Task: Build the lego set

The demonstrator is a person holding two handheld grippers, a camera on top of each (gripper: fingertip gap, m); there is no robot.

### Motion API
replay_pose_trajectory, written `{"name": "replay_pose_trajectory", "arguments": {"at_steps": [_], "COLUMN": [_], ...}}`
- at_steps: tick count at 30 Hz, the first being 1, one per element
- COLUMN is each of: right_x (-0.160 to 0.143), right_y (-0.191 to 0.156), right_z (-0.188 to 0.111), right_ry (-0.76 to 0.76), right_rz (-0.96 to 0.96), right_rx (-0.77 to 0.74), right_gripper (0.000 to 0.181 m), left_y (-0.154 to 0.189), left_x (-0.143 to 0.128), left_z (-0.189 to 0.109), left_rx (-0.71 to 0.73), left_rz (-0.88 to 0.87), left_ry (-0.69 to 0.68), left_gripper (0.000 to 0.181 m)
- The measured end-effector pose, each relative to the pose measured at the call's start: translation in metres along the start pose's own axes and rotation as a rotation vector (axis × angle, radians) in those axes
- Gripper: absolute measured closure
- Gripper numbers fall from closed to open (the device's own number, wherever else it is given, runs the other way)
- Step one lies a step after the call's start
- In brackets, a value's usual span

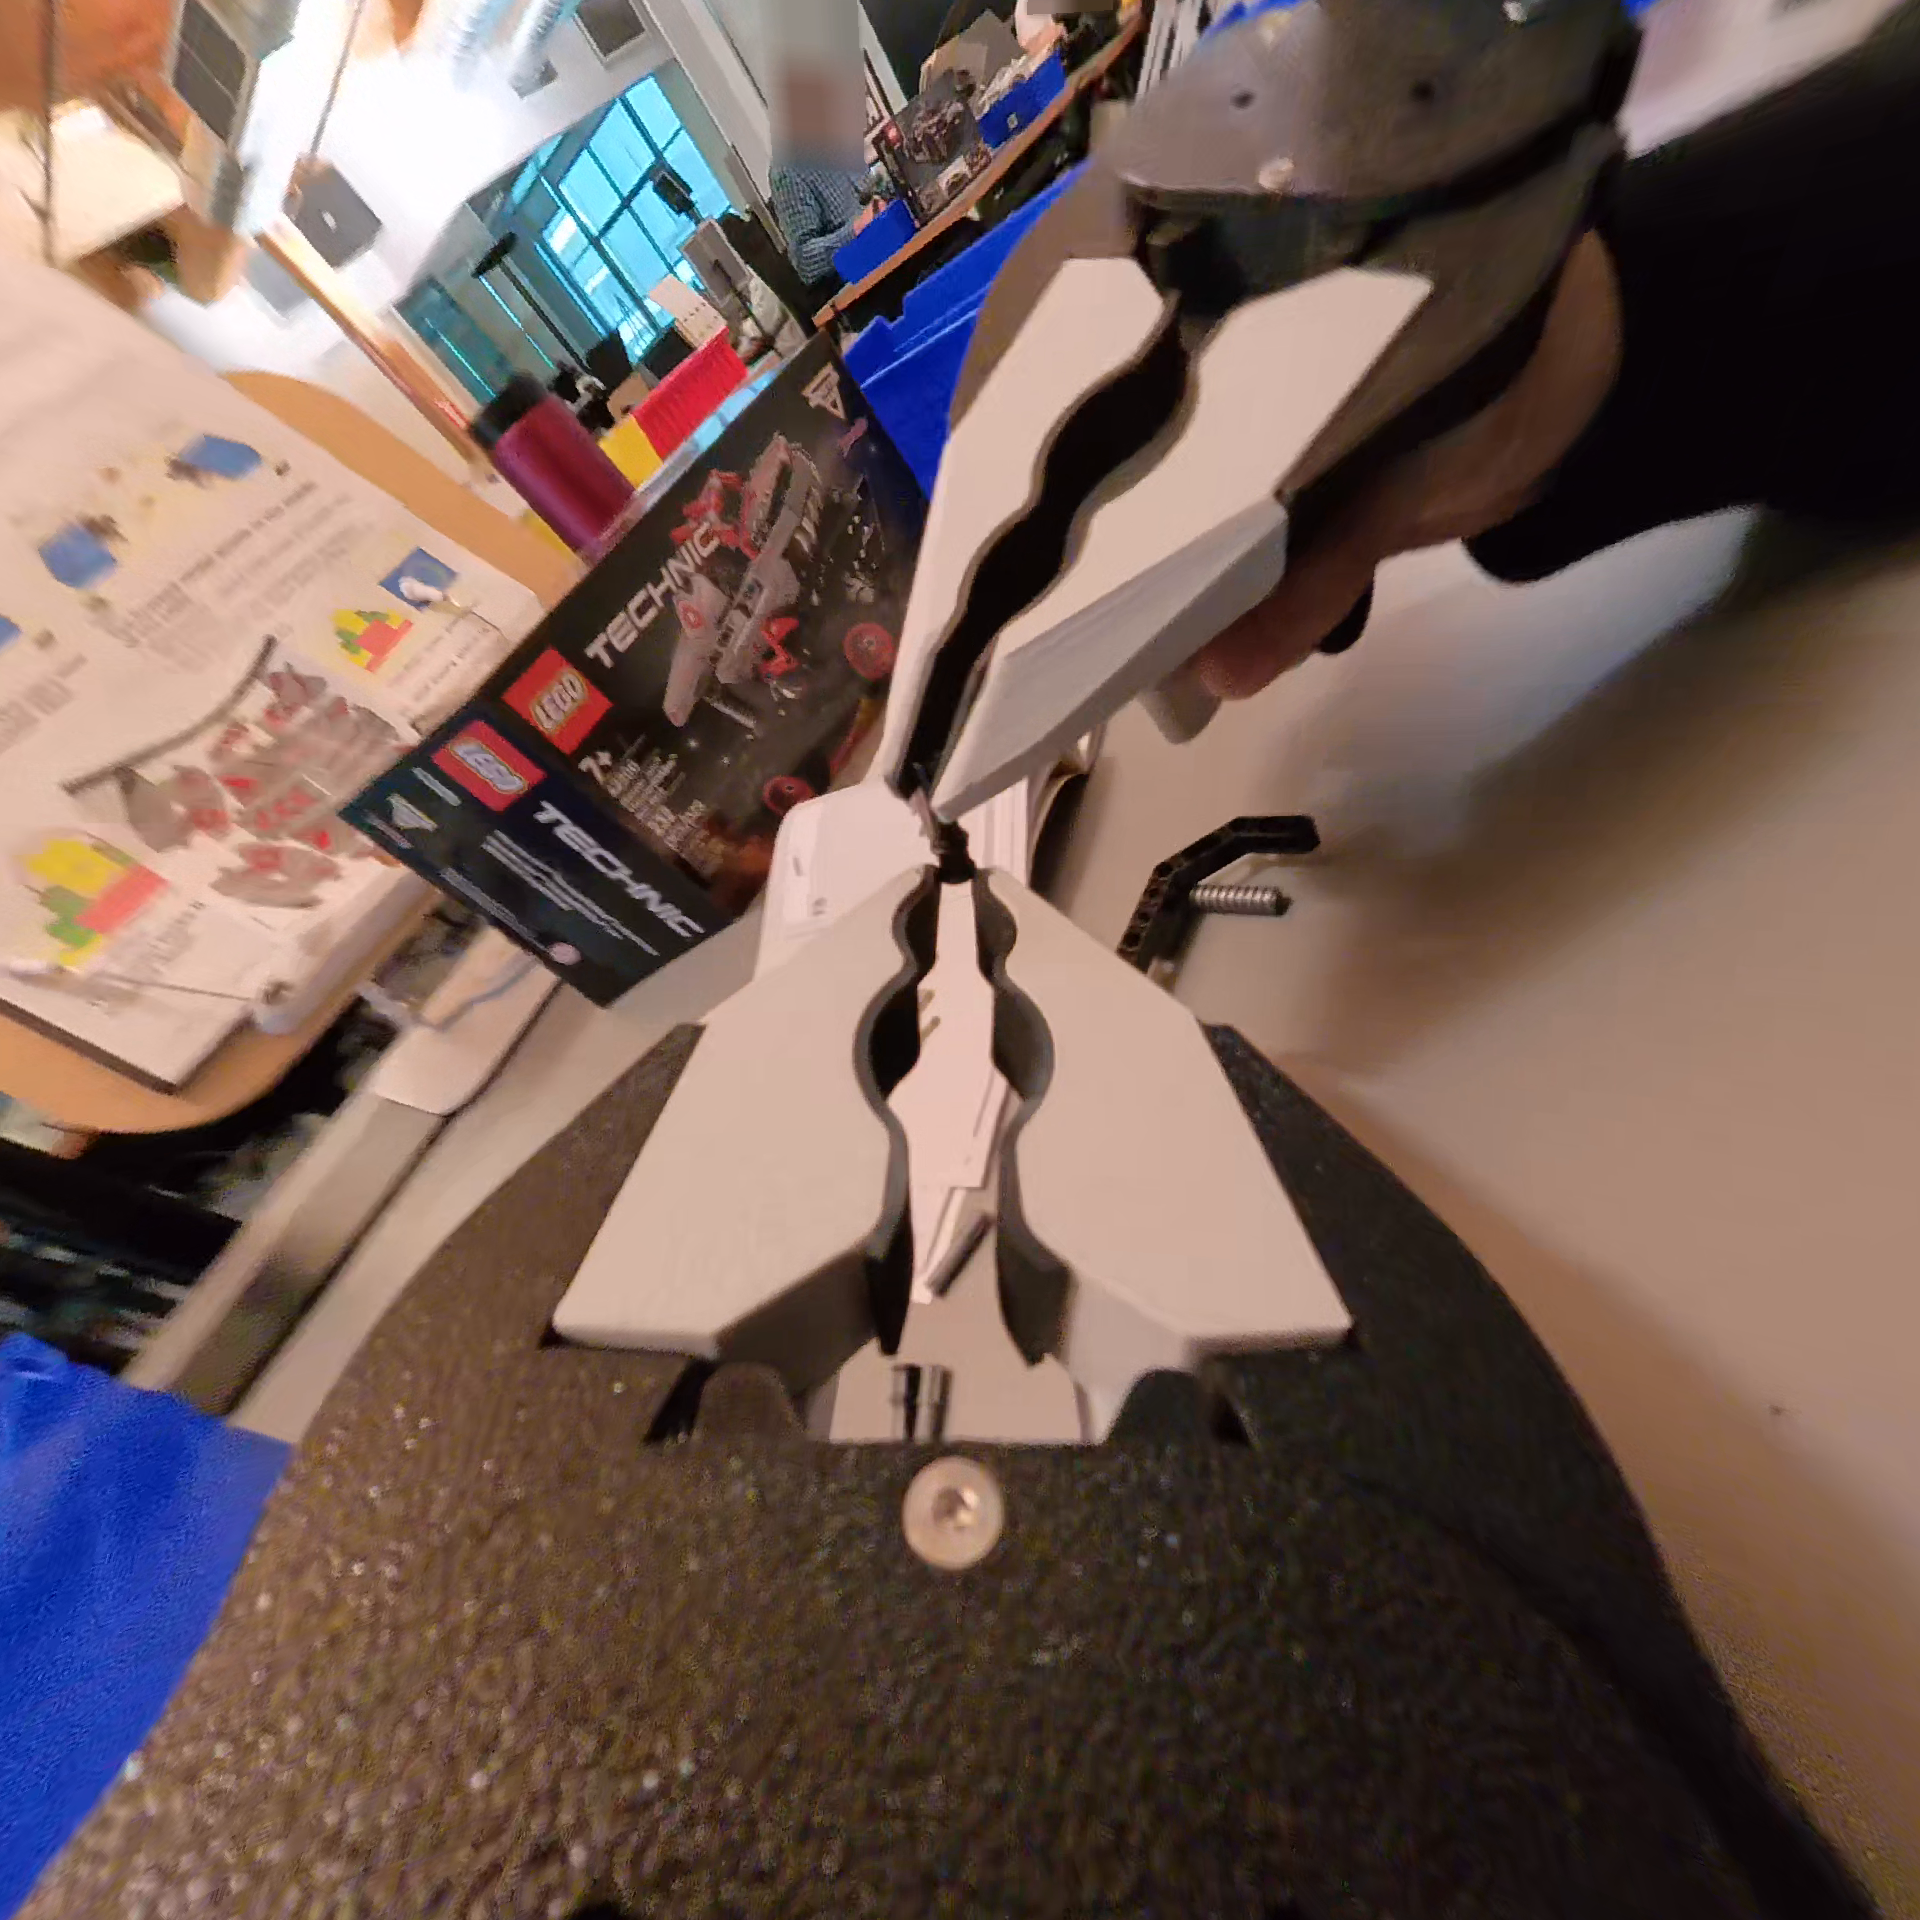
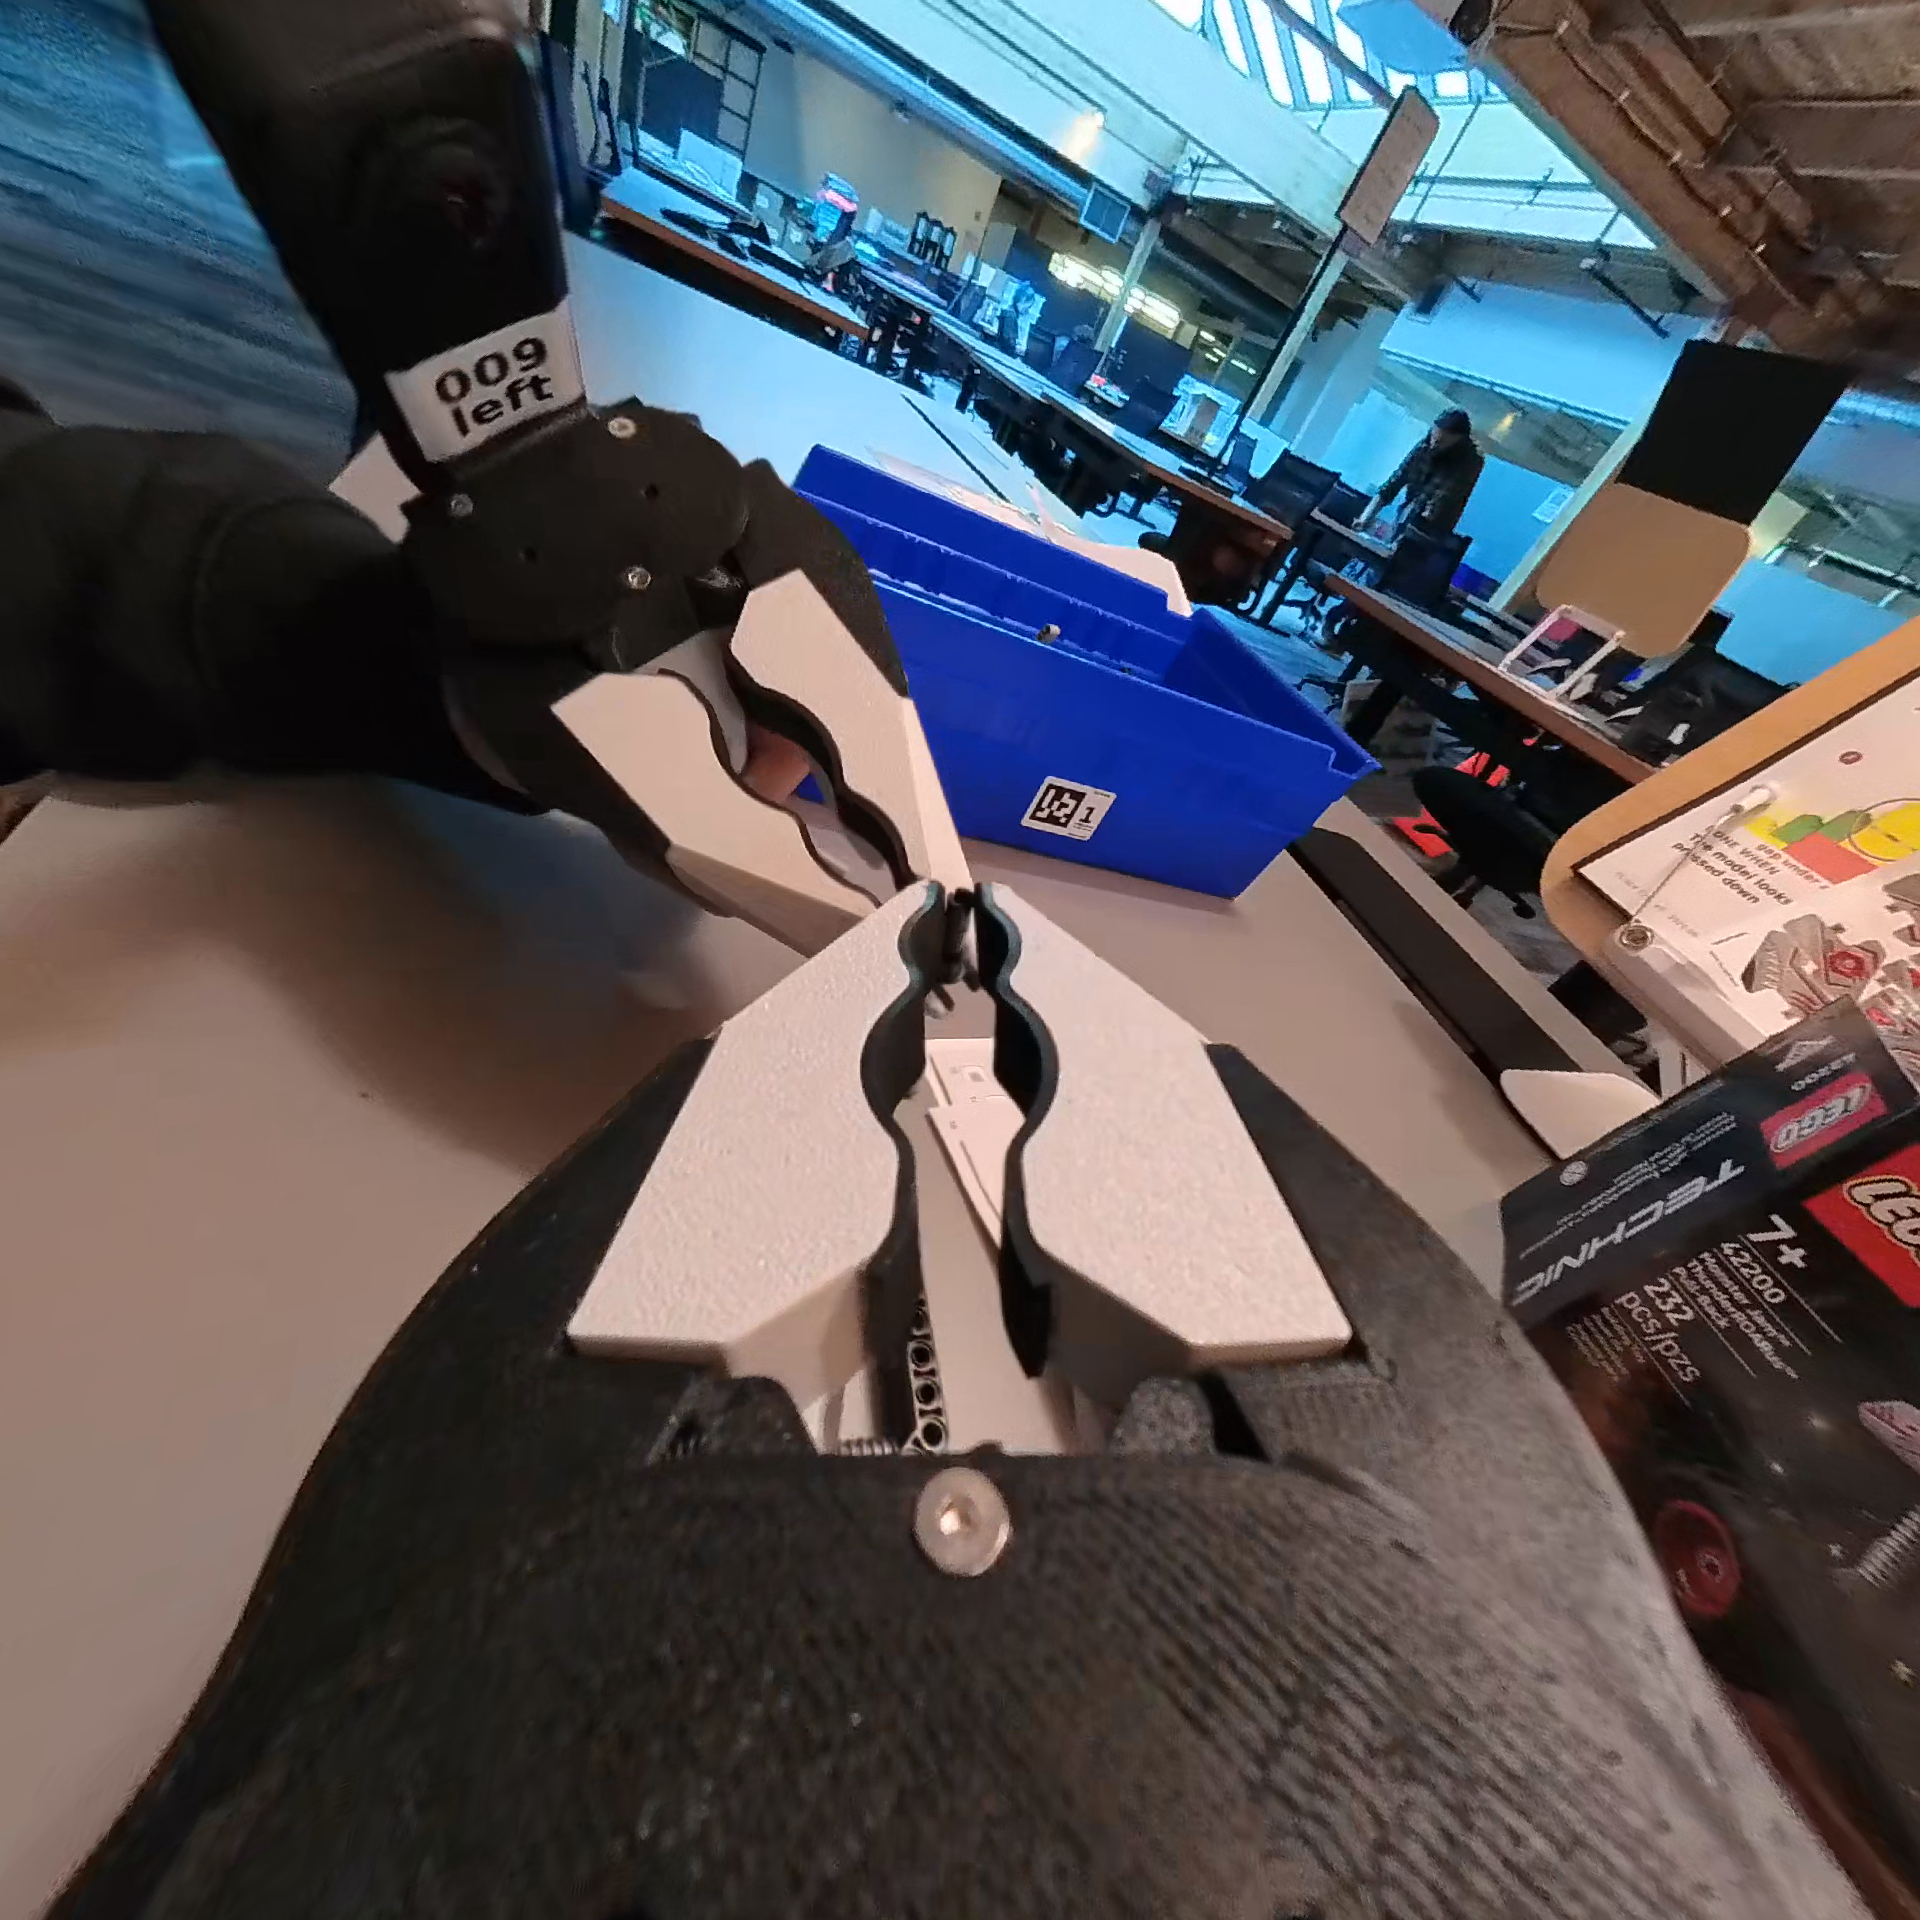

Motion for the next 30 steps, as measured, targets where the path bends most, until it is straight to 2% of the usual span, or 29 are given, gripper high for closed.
{"name": "replay_pose_trajectory", "arguments": {"at_steps": [3, 8, 11, 14, 20, 30], "right_x": [-0.002, -0.004, -0.010, -0.012, -0.003, -0.007], "right_y": [0.003, -0.001, -0.005, -0.006, -0.006, -0.013], "right_z": [-0.002, -0.003, 0.002, 0.005, 0.005, 0.009], "right_ry": [-0.030, -0.116, -0.199, -0.250, -0.229, -0.281], "right_rz": [-0.047, -0.288, -0.417, -0.503, -0.570, -0.610], "right_rx": [-0.038, -0.063, -0.083, -0.111, -0.174, -0.120], "right_gripper": [0.166, 0.159, 0.157, 0.157, 0.160, 0.166], "left_y": [-0.002, -0.008, -0.014, -0.020, -0.012, -0.003], "left_x": [-0.002, -0.008, 0.000, 0.005, 0.011, 0.004], "left_z": [0.001, 0.001, -0.004, -0.008, -0.011, -0.008], "left_rx": [-0.084, -0.262, -0.399, -0.486, -0.607, -0.633], "left_rz": [-0.232, -0.817, -1.134, -1.327, -1.431, -1.454], "left_ry": [-0.044, -0.197, -0.186, -0.147, -0.167, -0.223], "left_gripper": [0.178, 0.178, 0.177, 0.178, 0.178, 0.178]}}
Point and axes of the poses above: each gripper's, where its closed fingertips meet, z out along the fingers, x out of its top, y = z × x across the jaws, the point moved 3 cm from there along -z, back along the fingers, and after that the axes turned 13 degrees about x, right-handed, at the moved point
